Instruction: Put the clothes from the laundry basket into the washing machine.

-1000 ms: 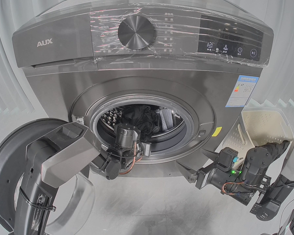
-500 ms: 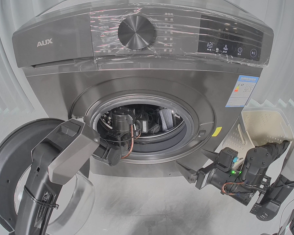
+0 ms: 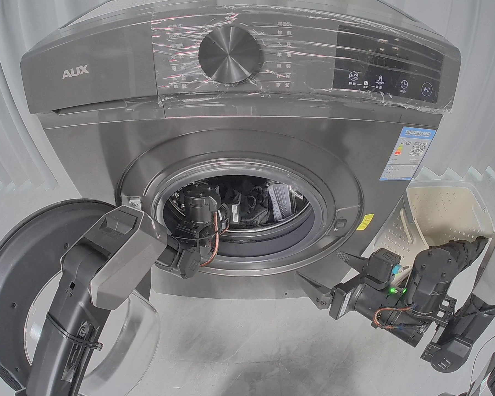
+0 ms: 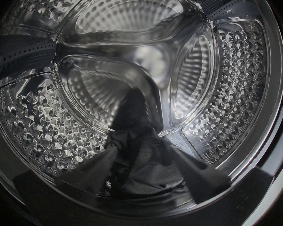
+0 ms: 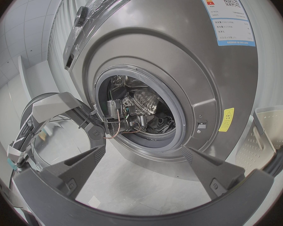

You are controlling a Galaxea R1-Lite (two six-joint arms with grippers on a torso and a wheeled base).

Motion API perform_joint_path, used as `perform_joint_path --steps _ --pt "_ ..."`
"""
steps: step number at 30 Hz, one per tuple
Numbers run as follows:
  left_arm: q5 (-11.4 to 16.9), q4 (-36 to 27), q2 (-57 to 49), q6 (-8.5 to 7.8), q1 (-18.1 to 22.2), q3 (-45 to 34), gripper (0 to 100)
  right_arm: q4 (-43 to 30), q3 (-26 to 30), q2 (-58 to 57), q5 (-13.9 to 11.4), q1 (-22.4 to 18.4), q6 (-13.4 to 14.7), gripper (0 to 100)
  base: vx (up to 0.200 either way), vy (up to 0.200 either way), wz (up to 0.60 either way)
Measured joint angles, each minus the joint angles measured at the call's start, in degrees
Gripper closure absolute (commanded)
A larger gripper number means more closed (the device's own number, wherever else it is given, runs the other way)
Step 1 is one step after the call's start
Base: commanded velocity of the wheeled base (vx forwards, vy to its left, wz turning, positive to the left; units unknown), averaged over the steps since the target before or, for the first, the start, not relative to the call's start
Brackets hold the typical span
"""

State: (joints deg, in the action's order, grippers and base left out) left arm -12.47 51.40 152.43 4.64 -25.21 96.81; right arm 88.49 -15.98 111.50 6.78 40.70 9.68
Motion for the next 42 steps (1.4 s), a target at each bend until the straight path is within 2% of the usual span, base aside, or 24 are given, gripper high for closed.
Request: perform_joint_path --steps 9,14,20,32,42 --pt "0.0 -0.2 -1.1 0.06 -0.8 -2.5 0 0.0 0.0 0.0 0.0 0.0 0.0 0 0.000 0.000 0.00" --pt "0.0 -0.5 -3.8 0.06 -1.7 -6.7 0 0.0 0.0 0.0 0.0 0.0 0.0 0 0.000 0.000 0.00" --pt "0.0 -0.4 -8.4 0.02 -4.4 -13.8 0 0.0 -0.1 0.0 0.0 0.0 0.0 0 0.000 0.000 0.00" --pt "0.0 1.0 -14.5 0.11 -9.0 -21.1 0 0.0 -0.1 -0.1 0.0 -0.1 -0.1 0 0.000 0.000 0.00" --pt "0.1 7.6 -21.1 0.35 -14.6 -40.5 0 0.0 0.4 -0.6 0.1 -0.2 -0.1 0 0.000 0.000 0.00"
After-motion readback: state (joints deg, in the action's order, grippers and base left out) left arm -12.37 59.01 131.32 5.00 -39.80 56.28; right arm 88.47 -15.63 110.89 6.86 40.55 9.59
